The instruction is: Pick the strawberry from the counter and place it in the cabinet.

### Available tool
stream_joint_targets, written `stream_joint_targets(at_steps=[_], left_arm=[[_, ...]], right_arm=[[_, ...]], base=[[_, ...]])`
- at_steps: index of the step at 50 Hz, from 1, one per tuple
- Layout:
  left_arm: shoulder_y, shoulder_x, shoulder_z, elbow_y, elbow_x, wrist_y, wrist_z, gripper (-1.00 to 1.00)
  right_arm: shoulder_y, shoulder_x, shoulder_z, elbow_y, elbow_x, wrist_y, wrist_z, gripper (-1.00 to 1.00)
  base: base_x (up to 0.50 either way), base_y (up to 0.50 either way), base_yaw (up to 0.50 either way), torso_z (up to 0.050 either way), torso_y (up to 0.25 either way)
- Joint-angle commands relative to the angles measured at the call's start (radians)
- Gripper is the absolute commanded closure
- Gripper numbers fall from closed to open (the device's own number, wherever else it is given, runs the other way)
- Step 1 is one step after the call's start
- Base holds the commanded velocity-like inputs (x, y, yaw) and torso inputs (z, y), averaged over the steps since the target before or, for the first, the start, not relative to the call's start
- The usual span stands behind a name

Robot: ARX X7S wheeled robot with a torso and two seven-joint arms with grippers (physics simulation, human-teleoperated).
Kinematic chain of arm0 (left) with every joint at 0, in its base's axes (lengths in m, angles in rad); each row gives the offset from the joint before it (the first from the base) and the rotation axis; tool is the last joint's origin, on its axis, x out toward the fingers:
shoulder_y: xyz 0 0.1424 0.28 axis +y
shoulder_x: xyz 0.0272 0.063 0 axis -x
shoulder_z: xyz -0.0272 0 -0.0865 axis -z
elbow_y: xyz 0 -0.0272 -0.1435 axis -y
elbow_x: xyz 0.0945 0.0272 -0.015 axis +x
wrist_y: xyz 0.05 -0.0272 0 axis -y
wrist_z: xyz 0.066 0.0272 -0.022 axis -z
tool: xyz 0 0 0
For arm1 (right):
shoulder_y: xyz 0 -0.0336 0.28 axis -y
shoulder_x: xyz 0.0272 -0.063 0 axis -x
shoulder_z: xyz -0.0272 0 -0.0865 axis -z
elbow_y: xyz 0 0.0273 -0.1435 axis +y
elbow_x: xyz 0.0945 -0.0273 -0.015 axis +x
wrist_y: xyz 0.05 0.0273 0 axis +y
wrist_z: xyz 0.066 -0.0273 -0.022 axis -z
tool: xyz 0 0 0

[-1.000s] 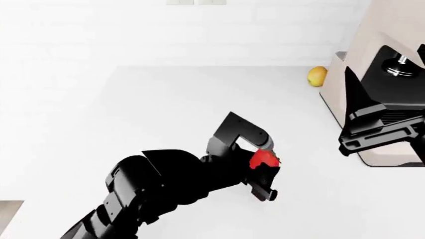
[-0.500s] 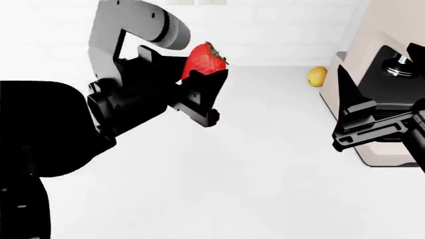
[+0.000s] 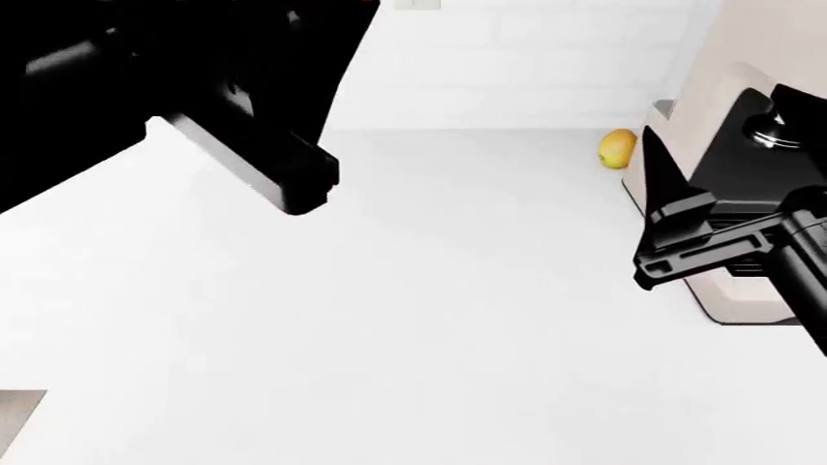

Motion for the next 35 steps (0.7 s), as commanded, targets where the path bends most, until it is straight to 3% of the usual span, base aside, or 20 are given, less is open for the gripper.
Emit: stream_joint_targets(at_steps=[1,10,35], left_arm=[[-0.217,-0.008,0.098,-0.084,-0.107,-0.002,-0.069,1.00],[-0.285,0.018,0.108,-0.164,-0.063,-0.033,-0.030,1.00],[-0.524,0.110,0.066,-0.503,0.308,-0.175,0.288,1.00]], right_arm=[[-0.028,-0.005,-0.008,0.001,-0.031,-0.031,-0.017,-1.00],[-0.054,-0.007,-0.011,0.004,-0.056,-0.058,-0.034,-1.00],[-0.088,-0.010,-0.032,0.013,-0.093,-0.097,-0.047,-1.00]], base=[[0.00,0.00,0.00,0.000,0.000],[0.00,0.00,0.00,0.000,0.000],[0.00,0.00,0.00,0.000,0.000]])
